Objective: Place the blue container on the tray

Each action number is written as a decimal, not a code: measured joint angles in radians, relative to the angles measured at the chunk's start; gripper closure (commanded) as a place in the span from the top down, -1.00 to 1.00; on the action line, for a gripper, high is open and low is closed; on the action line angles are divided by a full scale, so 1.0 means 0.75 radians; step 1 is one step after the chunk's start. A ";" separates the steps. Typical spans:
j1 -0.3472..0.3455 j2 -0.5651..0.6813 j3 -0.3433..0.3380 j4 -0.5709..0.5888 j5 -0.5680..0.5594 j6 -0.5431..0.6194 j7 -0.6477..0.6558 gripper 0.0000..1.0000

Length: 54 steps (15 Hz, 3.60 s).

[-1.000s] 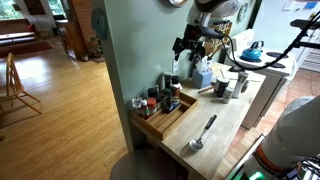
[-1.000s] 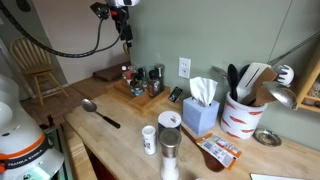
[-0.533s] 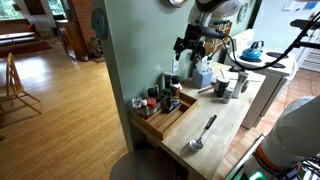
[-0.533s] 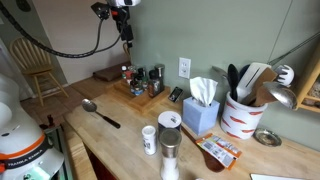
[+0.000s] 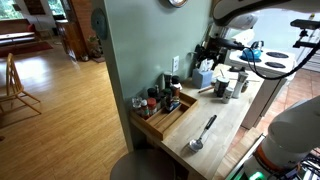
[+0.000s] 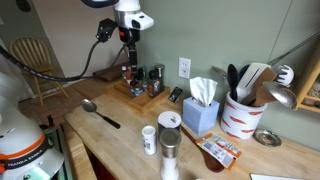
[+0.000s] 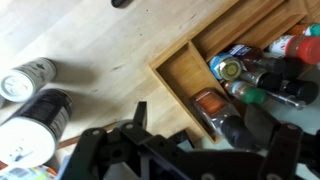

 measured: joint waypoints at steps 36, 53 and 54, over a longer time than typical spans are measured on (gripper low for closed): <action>-0.289 0.388 -0.076 -0.083 -0.310 0.458 0.906 1.00; -0.290 0.526 -0.132 -0.072 -0.513 0.700 1.082 1.00; -0.290 0.531 -0.134 -0.068 -0.526 0.701 1.091 1.00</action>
